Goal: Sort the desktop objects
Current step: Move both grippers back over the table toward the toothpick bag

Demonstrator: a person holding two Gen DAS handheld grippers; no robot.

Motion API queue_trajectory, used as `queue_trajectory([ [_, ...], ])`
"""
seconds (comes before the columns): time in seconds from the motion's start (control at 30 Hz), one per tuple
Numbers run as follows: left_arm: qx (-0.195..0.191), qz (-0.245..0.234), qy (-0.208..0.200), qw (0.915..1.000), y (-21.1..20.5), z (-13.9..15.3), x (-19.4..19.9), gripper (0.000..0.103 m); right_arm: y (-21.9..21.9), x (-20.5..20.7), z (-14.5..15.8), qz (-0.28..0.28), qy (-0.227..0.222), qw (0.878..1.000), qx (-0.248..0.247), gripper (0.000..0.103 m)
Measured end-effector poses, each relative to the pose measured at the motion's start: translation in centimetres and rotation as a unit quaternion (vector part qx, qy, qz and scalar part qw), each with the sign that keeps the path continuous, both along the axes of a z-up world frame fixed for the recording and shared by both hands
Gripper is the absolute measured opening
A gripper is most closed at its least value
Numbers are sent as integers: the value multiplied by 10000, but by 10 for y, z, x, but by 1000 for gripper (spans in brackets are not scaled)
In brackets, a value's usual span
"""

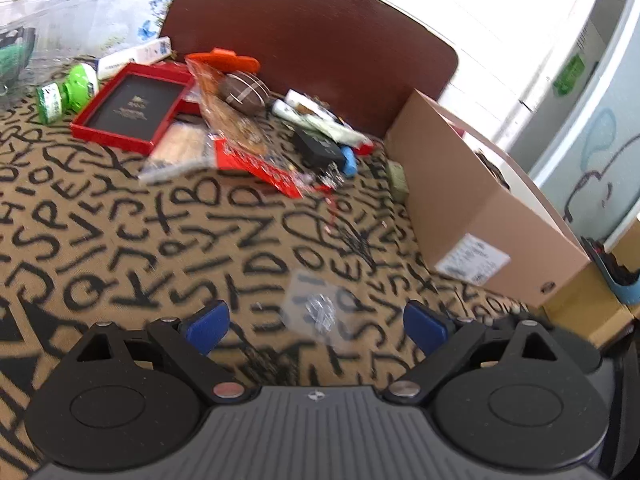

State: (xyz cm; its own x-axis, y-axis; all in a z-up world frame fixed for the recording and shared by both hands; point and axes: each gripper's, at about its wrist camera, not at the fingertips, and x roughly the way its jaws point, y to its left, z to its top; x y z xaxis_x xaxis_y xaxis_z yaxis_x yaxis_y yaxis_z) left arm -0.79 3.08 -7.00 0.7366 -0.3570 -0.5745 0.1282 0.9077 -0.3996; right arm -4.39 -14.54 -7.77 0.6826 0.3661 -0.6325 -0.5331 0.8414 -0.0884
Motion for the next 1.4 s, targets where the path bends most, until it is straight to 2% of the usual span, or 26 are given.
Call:
queue_trajectory([
  [0.17, -78, 257, -84, 9996, 14, 1, 19, 95, 11, 10, -10, 15, 121, 9999, -13, 86],
  [0.37, -297, 494, -43, 9983, 29, -5, 41, 94, 19, 21, -14, 76, 164, 9998, -16, 73],
  [0.47, -328, 651, -84, 9973, 36, -6, 52, 93, 20, 28, -15, 98, 234, 9997, 70, 62],
  [0.6, -338, 954, -183, 9947, 48, -8, 67, 91, 25, 32, -16, 179, 241, 9995, 63, 35],
  [0.73, -162, 1154, -226, 9929, 60, -11, 81, 85, 28, 30, -17, 289, 155, 9995, -48, 20],
  [0.87, 9, 1215, -198, 9924, 67, -17, 94, 73, 29, 30, -18, 324, 103, 9994, -93, 20],
  [0.97, 383, 1185, -189, 9920, 67, -24, 101, 57, 28, 30, -18, 315, 121, 9994, -54, 20],
  [1.07, 657, 1107, -308, 9912, 64, -27, 103, 57, 28, 31, -19, 314, 123, 9994, -38, 20],
  [1.4, 767, 1187, -332, 9894, 58, -25, 127, 63, 26, 33, -21, 280, 140, 9995, 54, 20],
])
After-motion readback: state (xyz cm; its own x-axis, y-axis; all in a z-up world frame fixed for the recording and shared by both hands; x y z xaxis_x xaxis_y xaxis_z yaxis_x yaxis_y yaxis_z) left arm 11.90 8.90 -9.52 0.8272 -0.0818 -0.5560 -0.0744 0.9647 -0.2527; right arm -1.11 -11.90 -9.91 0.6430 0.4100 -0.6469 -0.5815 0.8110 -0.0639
